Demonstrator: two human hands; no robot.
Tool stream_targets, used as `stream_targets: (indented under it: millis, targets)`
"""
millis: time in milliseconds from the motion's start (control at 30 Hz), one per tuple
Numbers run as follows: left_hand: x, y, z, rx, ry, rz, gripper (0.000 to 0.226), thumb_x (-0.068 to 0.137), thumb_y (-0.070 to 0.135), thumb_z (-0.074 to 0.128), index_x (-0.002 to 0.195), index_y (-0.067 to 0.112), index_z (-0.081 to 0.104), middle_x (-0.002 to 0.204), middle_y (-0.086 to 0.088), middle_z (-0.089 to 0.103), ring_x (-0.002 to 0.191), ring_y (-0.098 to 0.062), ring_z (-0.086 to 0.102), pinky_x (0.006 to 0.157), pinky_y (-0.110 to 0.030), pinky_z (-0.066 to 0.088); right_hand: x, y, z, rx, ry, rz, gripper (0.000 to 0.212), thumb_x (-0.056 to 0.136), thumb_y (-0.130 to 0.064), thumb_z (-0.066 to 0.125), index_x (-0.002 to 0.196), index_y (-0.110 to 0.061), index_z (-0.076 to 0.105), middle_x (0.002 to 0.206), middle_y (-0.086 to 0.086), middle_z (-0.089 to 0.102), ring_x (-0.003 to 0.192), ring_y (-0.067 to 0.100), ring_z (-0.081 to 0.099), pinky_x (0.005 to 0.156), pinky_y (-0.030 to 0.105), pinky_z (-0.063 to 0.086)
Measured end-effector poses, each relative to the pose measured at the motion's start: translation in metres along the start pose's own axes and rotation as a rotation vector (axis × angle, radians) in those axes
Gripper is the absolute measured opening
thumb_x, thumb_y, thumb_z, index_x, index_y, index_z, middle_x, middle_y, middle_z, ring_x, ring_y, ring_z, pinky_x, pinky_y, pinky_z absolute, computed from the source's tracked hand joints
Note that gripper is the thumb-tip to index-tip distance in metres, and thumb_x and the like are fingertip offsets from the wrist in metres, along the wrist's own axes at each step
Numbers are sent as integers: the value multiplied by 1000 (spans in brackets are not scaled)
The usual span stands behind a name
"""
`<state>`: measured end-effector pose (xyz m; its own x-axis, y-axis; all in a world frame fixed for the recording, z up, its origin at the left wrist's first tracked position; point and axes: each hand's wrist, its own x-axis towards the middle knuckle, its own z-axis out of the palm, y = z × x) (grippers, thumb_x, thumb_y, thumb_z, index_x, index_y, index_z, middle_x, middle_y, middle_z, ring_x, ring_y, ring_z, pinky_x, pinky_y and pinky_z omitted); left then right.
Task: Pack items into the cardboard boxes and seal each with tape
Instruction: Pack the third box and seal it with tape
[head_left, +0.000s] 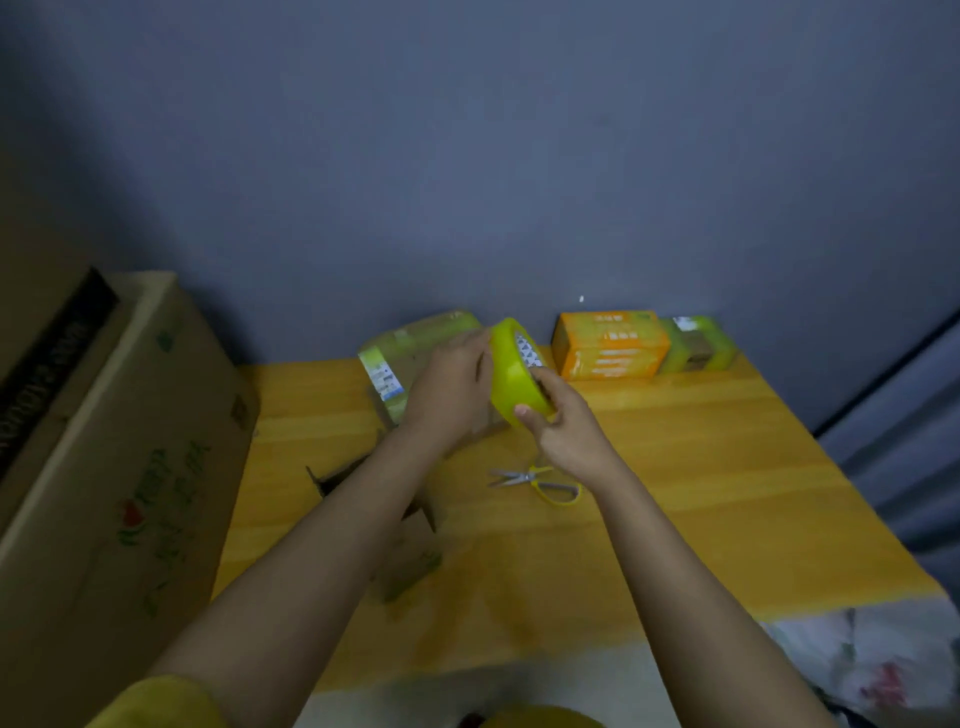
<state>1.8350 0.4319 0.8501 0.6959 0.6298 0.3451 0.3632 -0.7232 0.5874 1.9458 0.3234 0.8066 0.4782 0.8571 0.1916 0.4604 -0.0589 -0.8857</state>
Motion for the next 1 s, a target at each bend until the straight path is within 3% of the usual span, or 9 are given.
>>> stream_targets:
  millis: [100,200,300,500,600,667,833,900,1000]
  targets:
    - [0,7,-19,109,27,42,46,90,22,33,121,1,60,124,-17,61,112,-32,59,90,-42,49,21,-15,3,26,35,-28,34,85,-8,63,119,-4,57,110,8,63,99,15,57,86,26,44]
    - [1,12,-32,143,41,23,47,94,17,38,136,-1,49,140,-19,49,129,-31,47,105,-35,35,37,-29,6,46,41,-55,35,89,-3,62,122,2,55,114,12,62,102,16,56,86,16,43]
    - [5,9,-44,142,93,14,51,91,21,36,135,0,50,142,-20,48,131,-33,45,109,-38,34,48,-45,9,68,29,-72,32,90,3,60,122,0,55,110,7,60,98,13,56,81,9,42]
    - [11,6,-68,39,233,7,36,88,12,44,116,1,64,119,-17,63,112,-33,58,97,-30,39,62,-65,14,140,15,-116,32,92,1,58,123,-6,52,114,9,60,101,16,56,84,18,45]
    - [19,2,-87,0,316,-42,32,96,10,49,125,4,59,122,-14,57,116,-29,50,96,-21,30,60,-72,14,146,-25,-166,29,94,2,55,121,-8,52,109,4,60,92,2,58,79,12,45]
    - [24,-1,-97,-2,306,-62,33,99,12,48,129,3,56,129,-14,56,122,-28,49,99,-23,29,61,-77,15,147,-36,-198,28,94,1,55,118,-12,51,108,3,60,88,-3,57,80,15,45]
    - [28,1,-109,-35,381,-72,26,97,16,52,118,8,66,116,-10,65,111,-24,57,91,-25,39,68,-91,21,158,-25,-249,28,84,-20,56,111,-24,51,103,-5,60,88,0,56,81,19,46]
    - [29,3,-112,-29,378,-79,29,97,21,53,122,9,64,122,-8,62,115,-23,56,96,-29,41,69,-94,22,141,-25,-266,32,83,-24,55,115,-21,50,107,-1,59,95,5,55,85,23,46]
    - [32,6,-116,-39,390,-97,26,95,21,57,116,9,67,115,-8,63,108,-23,58,90,-30,42,71,-92,24,106,-22,-283,39,84,-26,55,121,-14,50,115,6,58,102,10,55,90,26,45]
